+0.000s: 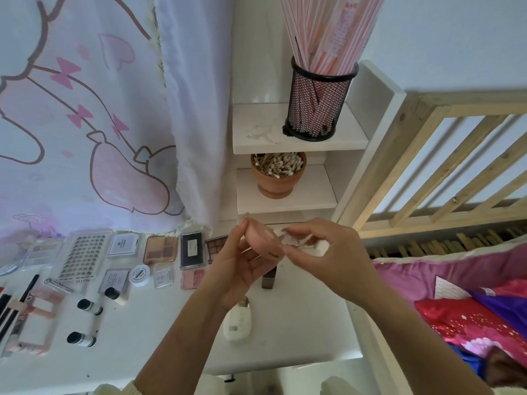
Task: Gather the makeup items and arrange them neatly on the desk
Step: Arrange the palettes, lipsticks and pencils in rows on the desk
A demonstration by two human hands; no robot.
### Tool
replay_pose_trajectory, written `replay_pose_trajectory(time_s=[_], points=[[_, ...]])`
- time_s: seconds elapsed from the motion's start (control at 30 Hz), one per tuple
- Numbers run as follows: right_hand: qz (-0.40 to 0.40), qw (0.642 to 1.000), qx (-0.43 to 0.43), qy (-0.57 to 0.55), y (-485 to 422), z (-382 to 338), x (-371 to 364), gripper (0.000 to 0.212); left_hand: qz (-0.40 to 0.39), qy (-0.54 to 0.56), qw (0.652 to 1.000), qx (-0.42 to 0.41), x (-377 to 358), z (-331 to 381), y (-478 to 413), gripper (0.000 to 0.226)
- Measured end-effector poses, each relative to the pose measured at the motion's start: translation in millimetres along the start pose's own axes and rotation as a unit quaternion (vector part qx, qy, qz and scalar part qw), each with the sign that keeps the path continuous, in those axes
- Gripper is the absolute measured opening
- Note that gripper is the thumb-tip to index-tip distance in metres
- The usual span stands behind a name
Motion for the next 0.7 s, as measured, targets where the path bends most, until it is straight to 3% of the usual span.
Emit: replay_pose_trajectory(time_s=[0.2,0.4,0.7], points=[[-0.075,0.990,0.088,0.077,-2,-16,-19,0.037,-0.005,0.002,1.000,0.000,-2,0,0,0.064],[-0.107,0.981,0.089,0.133,-2,-16,-31,0.028,-0.014,-0.005,1.000,-0.013,-4,3,4,0.060],[-0.120,0.983,0.070,0.116,0,-15,-33,0.024,-0.041,-0.025,0.999,-0.013,-4,-2,8,0.059]])
Point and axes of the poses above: each hand's wrist, its own y-axis away from the middle knuckle, its own x-axis out of the back of the hand, z = x × y, the point moved 8 cm from there along -y, towards the middle knuckle, and after that the axes turned 13 degrees about -x, right-handed, at the moved point
